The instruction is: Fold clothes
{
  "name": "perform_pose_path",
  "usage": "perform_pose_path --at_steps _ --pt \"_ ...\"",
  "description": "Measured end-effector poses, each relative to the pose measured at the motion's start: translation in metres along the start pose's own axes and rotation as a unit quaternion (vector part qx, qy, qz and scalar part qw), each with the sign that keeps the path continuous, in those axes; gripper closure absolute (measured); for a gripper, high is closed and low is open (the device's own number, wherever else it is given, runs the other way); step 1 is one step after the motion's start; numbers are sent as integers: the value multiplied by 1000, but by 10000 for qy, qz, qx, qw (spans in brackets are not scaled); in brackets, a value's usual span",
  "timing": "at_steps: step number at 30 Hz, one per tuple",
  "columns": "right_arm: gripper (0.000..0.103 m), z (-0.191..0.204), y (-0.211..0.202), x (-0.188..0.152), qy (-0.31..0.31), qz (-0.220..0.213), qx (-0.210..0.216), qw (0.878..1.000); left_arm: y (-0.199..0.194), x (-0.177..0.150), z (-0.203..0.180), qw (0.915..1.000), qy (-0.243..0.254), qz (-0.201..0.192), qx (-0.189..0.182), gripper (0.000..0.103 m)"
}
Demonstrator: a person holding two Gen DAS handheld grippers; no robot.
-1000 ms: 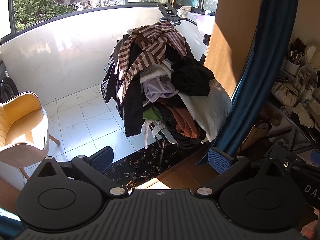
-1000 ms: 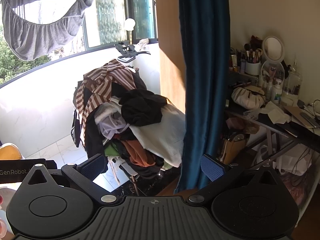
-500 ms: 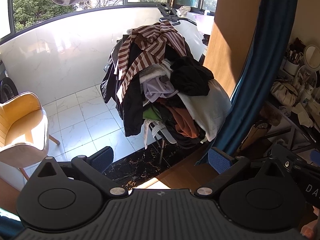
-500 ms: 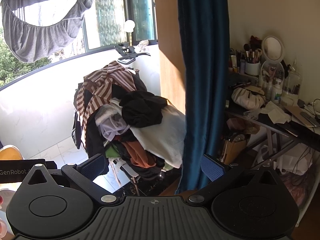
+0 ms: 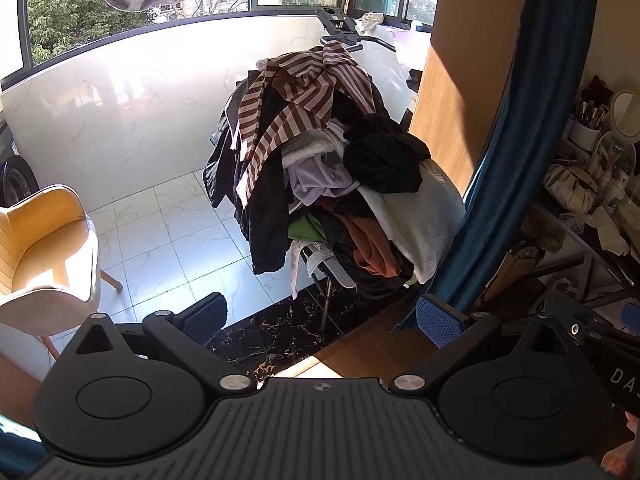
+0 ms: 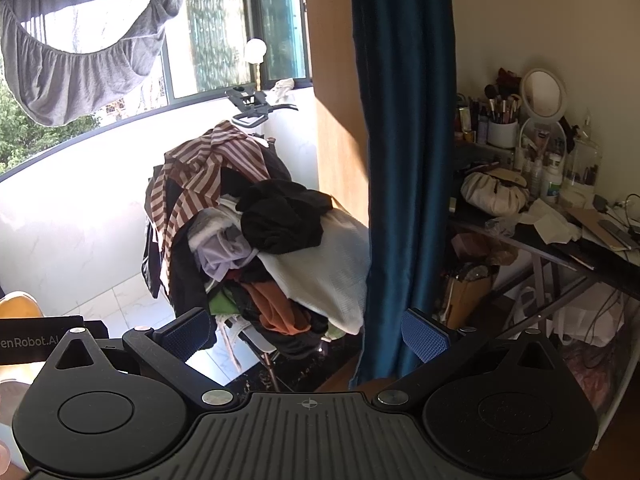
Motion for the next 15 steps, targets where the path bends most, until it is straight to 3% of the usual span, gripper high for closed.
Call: perform_pose_path --at_steps 15 --pt "1 -2 3 2 1 -37 -38 10000 -1 1 1 10000 7 -27 71 0"
Point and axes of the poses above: each gripper's, at about its wrist camera, not at the fingertips, and y roughly the way its jaws point, z to its left, x to its top, the point moved 1 cm from there along y, roughly the way its jaws point, and after that the axes turned 7 degrees about z, right-handed, at the moved point
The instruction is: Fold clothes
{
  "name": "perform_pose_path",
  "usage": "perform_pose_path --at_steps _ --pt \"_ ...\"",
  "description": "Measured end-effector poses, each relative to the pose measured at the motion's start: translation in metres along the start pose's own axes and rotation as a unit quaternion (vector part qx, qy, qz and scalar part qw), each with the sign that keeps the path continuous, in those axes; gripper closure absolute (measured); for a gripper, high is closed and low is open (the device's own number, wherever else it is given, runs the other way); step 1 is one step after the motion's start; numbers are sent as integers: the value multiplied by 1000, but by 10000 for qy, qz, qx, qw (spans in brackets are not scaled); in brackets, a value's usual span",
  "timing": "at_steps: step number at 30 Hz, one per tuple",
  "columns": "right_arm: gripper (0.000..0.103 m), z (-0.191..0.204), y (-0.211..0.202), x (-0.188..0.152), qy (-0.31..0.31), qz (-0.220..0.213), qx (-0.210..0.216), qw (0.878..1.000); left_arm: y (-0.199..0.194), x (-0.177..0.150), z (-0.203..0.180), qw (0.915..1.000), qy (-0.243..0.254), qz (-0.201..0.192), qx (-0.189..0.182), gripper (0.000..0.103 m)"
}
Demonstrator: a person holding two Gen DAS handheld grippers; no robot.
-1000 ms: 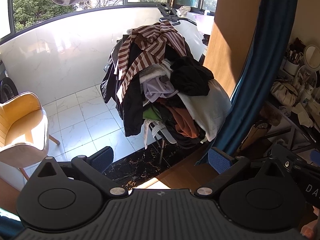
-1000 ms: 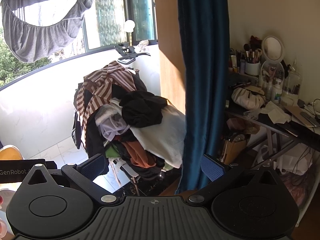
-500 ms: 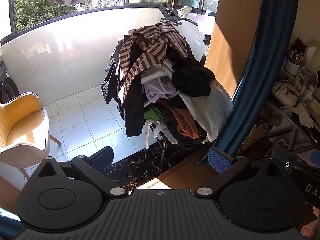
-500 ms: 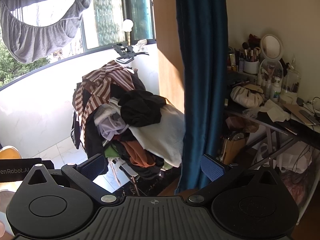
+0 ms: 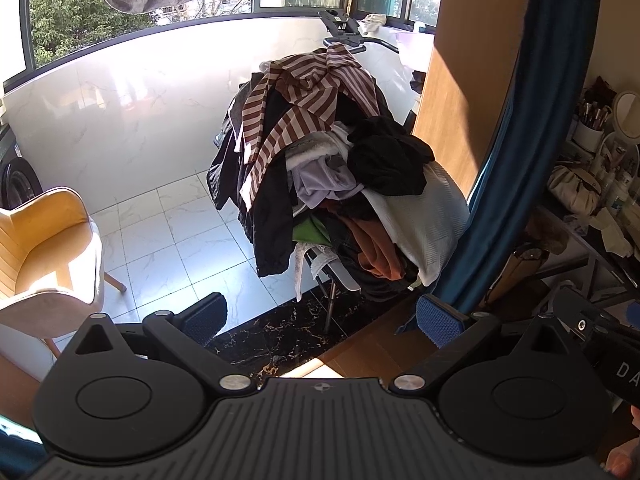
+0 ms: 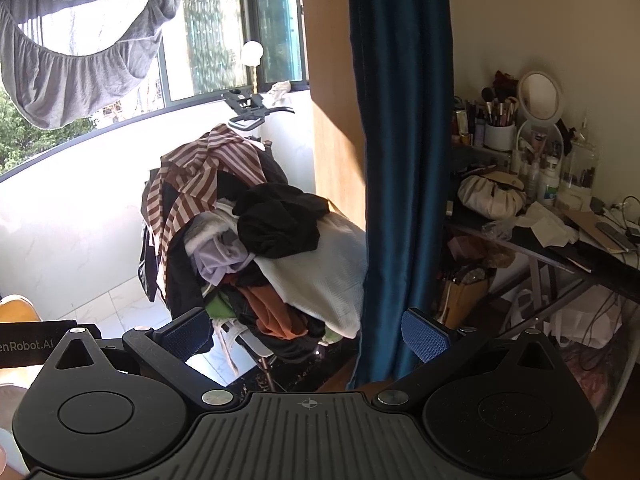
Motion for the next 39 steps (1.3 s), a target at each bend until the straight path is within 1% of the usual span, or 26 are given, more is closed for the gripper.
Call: perform_pose_path --at_steps 5,9,12,15,18,20,24,30,39 --pt "1 0 0 0 -30 14 14 10000 0 -1 0 10000 8 -30 36 0" --pt "1 0 0 0 -82 -2 -6 10000 -4 -1 -1 9998 96 -119 162 0" --pt "1 1 0 0 -81 -11 -6 10000 -5 1 -1 9997 95 -96 226 0" --pt "1 -2 1 1 -17 -23 15 10000 -3 2 1 9999 53 -61 150 0" --pt "1 0 0 -1 -7 -38 1 10000 -3 1 4 9999 0 -34 149 0" --pt "1 0 -1 -1 -22 -47 1 10000 -3 1 6 9999 -50 -50 157 0" --pt "1 2 0 -2 -58 -46 38 10000 -5 1 10 9998 -169 -103 37 0" --pt "1 4 0 -2 -172 -56 109 9998 -4 1 7 9997 -48 -189 146 0" --pt "1 6 3 0 -167 -30 55 9998 -2 3 9 9995 44 -230 188 0"
Point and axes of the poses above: each gripper's, at about its wrist camera, not at the fingertips, and y roughly the way its jaws point, z to its left, x to its top, the point moved 1 cm from there along y, roughly the way its jaws point, and after that the axes turned 7 degrees about z, right-handed, at the moved point
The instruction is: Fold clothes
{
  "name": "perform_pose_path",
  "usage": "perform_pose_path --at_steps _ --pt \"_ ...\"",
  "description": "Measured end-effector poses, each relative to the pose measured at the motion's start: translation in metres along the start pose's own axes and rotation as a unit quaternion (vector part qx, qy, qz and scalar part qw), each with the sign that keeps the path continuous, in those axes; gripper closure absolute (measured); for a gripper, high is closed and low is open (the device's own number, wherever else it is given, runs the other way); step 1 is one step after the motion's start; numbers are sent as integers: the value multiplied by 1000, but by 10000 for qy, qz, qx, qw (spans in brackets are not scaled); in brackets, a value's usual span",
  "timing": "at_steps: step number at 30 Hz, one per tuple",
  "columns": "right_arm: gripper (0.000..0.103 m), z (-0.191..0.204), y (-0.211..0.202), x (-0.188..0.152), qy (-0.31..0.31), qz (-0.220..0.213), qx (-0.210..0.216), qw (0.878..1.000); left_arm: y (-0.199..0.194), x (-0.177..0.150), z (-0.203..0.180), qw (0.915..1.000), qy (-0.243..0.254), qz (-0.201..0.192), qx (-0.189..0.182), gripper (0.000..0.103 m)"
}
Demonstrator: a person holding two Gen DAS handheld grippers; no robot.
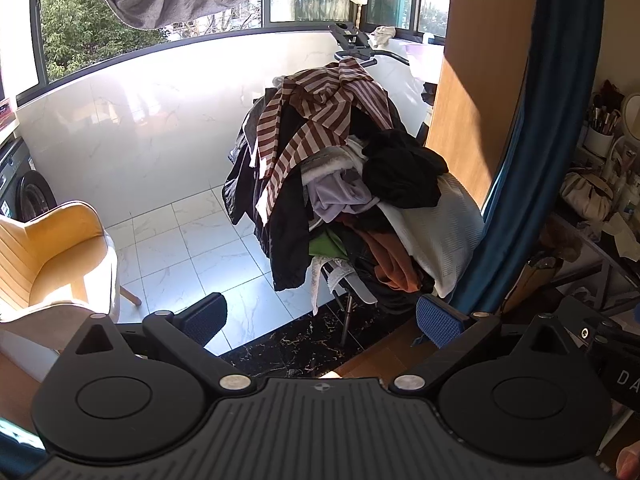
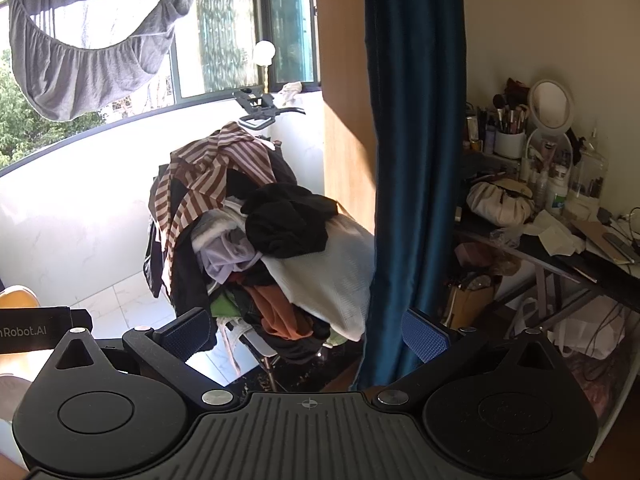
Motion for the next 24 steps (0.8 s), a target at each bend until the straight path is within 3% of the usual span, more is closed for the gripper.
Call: perform_pose_path --at_steps 24 --pt "1 3 15 6 155 -130 -270 9994 15 10 6 9996 111 89 -242 0"
Point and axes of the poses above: each gripper's, at about its wrist camera, not at the fingertips, and y roughly the way its jaws point, z to its left, x to its top, the point moved 1 cm from there along y, roughly the way its jaws point, and after that the axes turned 7 degrees about z, right-handed, at the moved point
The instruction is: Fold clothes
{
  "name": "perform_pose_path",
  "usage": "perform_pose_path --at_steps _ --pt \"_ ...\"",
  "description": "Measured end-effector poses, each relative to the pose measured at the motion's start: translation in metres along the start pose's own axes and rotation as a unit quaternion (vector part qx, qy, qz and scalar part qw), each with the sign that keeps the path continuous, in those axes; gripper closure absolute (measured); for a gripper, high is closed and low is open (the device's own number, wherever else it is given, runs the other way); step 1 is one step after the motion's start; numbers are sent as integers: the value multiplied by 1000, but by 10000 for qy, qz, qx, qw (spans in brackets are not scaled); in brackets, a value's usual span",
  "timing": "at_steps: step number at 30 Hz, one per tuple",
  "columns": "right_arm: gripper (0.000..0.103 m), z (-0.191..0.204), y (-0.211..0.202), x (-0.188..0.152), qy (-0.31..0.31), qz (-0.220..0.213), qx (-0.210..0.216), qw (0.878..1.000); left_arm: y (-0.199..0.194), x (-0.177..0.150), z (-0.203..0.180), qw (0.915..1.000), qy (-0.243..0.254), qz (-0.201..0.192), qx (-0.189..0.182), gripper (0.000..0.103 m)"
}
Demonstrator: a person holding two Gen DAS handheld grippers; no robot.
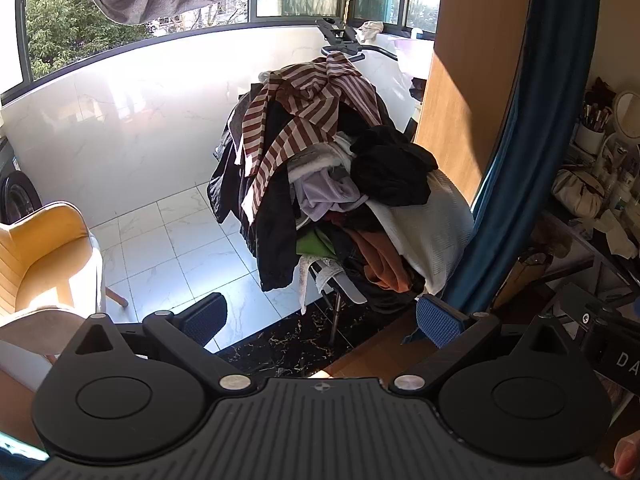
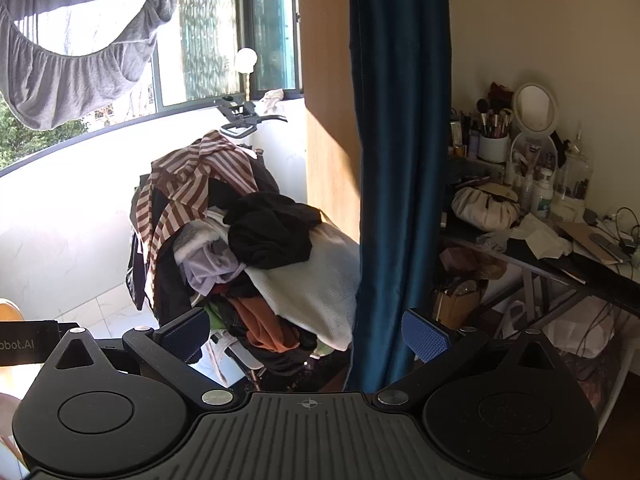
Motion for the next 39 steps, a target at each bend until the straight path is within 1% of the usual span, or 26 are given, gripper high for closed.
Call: perform_pose_path --at_steps 3,5,7,8,11,13,16,19,21,24,27,30,32,34,36,39 --pt "1 1 4 0 72 75 44 9999 5 3 4 10000 -14 43 -48 0" --pt "1 1 9 1 134 175 141 9997 9 5 9 9999 -46 60 -140 0" --pt "1 -1 14 2 235 226 114 9994 14 8 16 9996 -106 40 -262 0" --pt "1 -1 17 3 279 247 93 9993 16 9 19 9995 -109 -11 -295 0" --pt "1 -2 25 3 278 279 -59 9992 21 12 24 9994 13 -314 -124 0" --pt "1 -1 33 5 265 311 -137 9991 26 16 26 9989 133 -441 -100 0" --pt "1 3 49 8 268 377 -215 9987 42 25 27 9992 220 -312 -118 0" --pt "1 12 70 13 231 432 -176 9986 64 37 27 9994 318 -61 -158 0" --pt "1 19 85 17 210 474 -168 9985 80 47 30 9992 295 149 -205 0" --pt "1 30 113 25 276 492 -86 9984 101 67 40 9994 204 208 -188 0" --pt "1 41 145 40 395 552 -41 9977 121 95 48 9993 218 250 -167 0" --pt "1 51 173 59 469 552 17 9974 142 125 48 9988 456 180 85 0" --pt "1 57 192 73 435 525 -67 9976 156 145 44 9970 687 78 347 0" --pt "1 63 212 87 402 498 -150 9978 169 163 40 9951 873 42 463 0" --pt "1 60 227 102 418 508 -191 9977 183 181 36 9944 1001 76 341 0" --pt "1 62 253 120 557 615 -171 9964 199 203 35 9956 928 142 -32 0"
Point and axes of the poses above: each gripper's, at about its wrist camera, not at the fingertips, and y roughly the way its jaws point, z to its left, x to its top, the point moved 1 cm from there along y, roughly the way its jaws point, and after that the axes turned 7 degrees about z, right-handed, at the moved point
